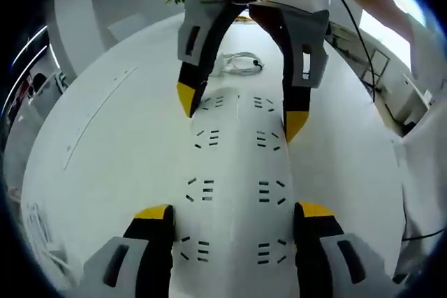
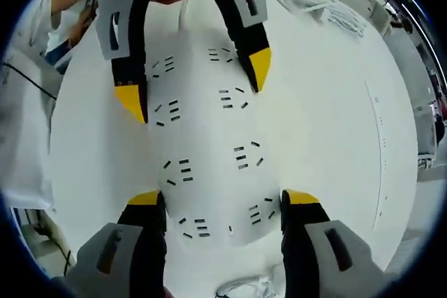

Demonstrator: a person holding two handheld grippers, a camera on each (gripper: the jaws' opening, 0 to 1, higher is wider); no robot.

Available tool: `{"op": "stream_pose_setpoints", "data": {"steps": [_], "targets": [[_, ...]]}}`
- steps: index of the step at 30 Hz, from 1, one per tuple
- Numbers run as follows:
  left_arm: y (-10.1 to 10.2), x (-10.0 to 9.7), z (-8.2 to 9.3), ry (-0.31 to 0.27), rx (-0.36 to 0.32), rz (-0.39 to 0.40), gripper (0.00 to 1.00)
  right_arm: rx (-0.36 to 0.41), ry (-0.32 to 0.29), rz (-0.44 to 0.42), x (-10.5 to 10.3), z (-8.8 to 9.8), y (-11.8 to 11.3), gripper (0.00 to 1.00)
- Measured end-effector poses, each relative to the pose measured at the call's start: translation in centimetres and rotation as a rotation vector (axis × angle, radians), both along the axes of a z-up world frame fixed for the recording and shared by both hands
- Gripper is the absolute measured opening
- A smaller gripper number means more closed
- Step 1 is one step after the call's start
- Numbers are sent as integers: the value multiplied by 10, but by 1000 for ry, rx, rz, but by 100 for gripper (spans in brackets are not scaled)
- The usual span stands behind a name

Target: Straighten the power strip on the desk, plug the charger into it

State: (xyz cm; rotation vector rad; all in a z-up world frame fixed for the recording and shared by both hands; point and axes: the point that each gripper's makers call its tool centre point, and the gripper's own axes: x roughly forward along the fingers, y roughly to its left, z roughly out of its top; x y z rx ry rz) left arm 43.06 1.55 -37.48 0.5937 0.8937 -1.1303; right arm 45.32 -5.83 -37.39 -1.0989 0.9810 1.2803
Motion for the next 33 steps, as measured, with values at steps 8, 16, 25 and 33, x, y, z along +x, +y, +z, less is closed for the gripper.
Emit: {"op": "stream_pose_setpoints", "data": {"steps": [8, 16, 25, 33], "targets": [[0, 0, 0, -1, -1, -1, 71, -127, 42, 155, 4, -5, -16, 72], [0, 0, 0, 1, 0, -3, 71, -120, 49, 157, 5, -5, -14, 65], [0, -1, -1, 1, 2, -25, 71, -95, 45, 114, -1, -4, -18, 65], [9, -3, -2, 20, 75, -56, 70, -76, 48, 91, -3, -5, -19, 65]]}}
